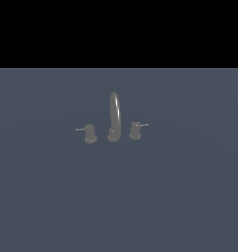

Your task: Turn on the faucet by rotating a designated handle.

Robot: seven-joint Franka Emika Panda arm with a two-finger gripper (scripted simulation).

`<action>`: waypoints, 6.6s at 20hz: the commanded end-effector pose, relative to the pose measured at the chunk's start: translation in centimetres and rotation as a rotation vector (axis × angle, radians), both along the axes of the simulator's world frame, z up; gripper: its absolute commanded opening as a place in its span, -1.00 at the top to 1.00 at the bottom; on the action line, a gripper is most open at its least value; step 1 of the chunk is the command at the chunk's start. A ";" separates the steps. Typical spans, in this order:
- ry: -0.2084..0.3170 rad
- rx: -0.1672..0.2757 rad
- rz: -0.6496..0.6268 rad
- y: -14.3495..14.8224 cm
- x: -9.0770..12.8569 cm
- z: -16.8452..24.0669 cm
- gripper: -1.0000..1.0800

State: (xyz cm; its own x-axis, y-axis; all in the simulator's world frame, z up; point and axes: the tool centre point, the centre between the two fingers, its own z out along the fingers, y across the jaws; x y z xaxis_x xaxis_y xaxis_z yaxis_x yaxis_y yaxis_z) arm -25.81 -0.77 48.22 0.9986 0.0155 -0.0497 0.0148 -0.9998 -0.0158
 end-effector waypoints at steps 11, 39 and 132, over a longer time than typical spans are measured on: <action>0.009 0.015 -0.036 -1.9 0.6 0.0 1.00; -0.002 -0.016 -0.422 -3.3 14.4 -4.9 1.00; -0.037 -0.046 -1.440 -9.1 30.0 -41.9 1.00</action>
State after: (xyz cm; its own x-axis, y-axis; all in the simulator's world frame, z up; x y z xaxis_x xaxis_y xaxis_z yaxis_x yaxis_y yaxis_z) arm 4.83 -11.29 6.28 0.1336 -0.9910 0.0115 -0.9909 -0.1337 -0.0139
